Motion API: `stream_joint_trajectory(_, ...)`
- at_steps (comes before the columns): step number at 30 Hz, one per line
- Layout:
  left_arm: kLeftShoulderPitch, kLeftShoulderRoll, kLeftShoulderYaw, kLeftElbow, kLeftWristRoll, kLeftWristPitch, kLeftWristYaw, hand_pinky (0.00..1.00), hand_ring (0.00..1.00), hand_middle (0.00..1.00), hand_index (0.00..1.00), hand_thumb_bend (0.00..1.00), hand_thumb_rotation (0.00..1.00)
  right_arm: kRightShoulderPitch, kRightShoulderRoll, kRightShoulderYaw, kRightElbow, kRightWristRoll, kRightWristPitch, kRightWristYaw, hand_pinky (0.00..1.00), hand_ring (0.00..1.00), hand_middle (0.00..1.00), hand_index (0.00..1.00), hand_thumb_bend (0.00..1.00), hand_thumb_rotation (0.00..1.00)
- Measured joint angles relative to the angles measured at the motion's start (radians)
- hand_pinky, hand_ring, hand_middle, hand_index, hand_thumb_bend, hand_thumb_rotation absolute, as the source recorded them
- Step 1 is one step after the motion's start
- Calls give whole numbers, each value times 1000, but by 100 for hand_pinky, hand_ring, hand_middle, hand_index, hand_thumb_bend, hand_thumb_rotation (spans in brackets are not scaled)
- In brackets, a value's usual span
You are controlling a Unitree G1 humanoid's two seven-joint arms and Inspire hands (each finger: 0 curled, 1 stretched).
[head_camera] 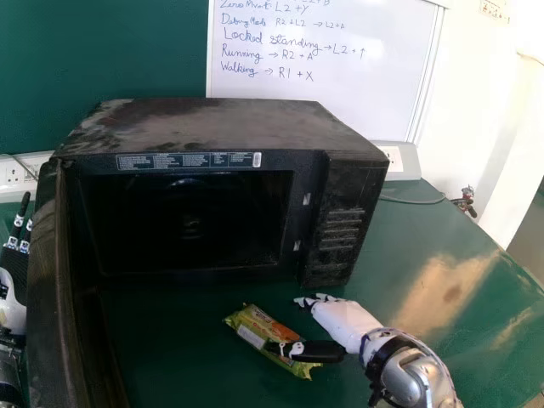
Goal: Put biscuit inside oven
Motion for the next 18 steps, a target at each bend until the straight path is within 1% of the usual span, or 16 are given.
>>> stream_joint_trajectory(2,0,0,0,0,0,3,0,0,15,75,100,0,100,0,3,0,1,-1,0,0,93,88,89,98,100,62)
stream_joint_trajectory(4,-1,3,0,4,0,5,-2,0,17,76,100,0,100,0,5,0,1,-3,0,0,93,88,89,98,100,61)
stream_joint_trajectory(6,-2,6,0,7,0,5,-3,0,21,74,100,2,100,0,7,0,1,-4,0,1,94,89,89,98,100,60)
stream_joint_trajectory(8,-2,6,0,7,0,-1,-3,0,22,73,100,3,100,-1,8,1,1,-5,0,3,94,88,89,98,100,58)
stream_joint_trajectory(11,0,5,0,3,1,-4,1,0,18,74,100,1,100,-7,10,12,1,-13,-2,19,95,88,88,98,100,56)
stream_joint_trajectory(14,0,5,0,1,0,-3,1,0,19,75,100,0,100,-15,12,33,1,-28,-6,39,94,88,88,97,100,56)
stream_joint_trajectory(18,2,-2,0,-3,0,-1,7,0,18,75,100,4,100,-37,12,52,1,-65,-20,57,93,87,87,97,100,57)
